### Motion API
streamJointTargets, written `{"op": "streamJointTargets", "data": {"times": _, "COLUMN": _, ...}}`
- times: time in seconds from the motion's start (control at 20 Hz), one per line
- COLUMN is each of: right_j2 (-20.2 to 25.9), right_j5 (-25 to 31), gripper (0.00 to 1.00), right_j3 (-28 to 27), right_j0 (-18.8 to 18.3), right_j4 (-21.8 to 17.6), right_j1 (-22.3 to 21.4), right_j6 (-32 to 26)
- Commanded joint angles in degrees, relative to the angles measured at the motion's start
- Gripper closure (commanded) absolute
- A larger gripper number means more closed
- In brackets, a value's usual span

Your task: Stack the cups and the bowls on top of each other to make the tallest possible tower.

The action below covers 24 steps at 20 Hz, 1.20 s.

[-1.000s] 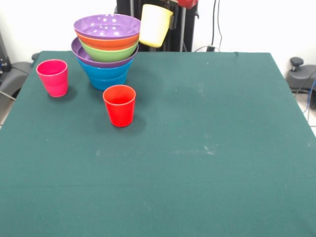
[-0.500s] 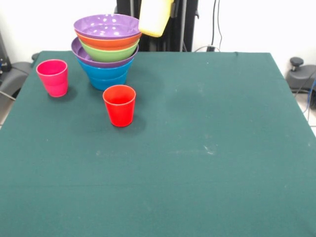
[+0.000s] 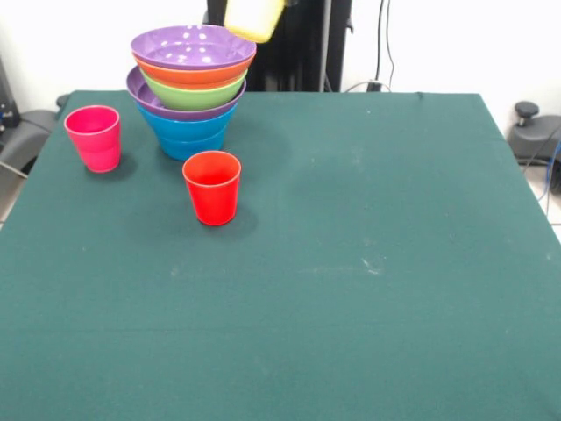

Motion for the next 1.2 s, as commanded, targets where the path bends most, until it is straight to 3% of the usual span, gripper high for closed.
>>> {"op": "streamJointTargets", "data": {"times": 0.05, "right_j2": 4.1, "right_j5": -1.7, "gripper": 1.0, "right_j3": 6.2, "right_j0": -5.1, "right_j4": -1.6, "right_j1": -1.1, "right_j6": -5.8}}
{"op": "streamJointTargets", "data": {"times": 0.4, "right_j2": 6.0, "right_j5": -8.1, "gripper": 1.0, "right_j3": 10.5, "right_j0": -10.1, "right_j4": -4.1, "right_j1": -0.4, "right_j6": -6.5}}
{"op": "streamJointTargets", "data": {"times": 0.7, "right_j2": 7.3, "right_j5": -12.3, "gripper": 1.0, "right_j3": 13.5, "right_j0": -11.7, "right_j4": -5.1, "right_j1": 0.3, "right_j6": -5.0}}
{"op": "streamJointTargets", "data": {"times": 1.2, "right_j2": 9.0, "right_j5": -12.7, "gripper": 1.0, "right_j3": 14.4, "right_j0": -14.0, "right_j4": -6.8, "right_j1": 0.4, "right_j6": -4.8}}
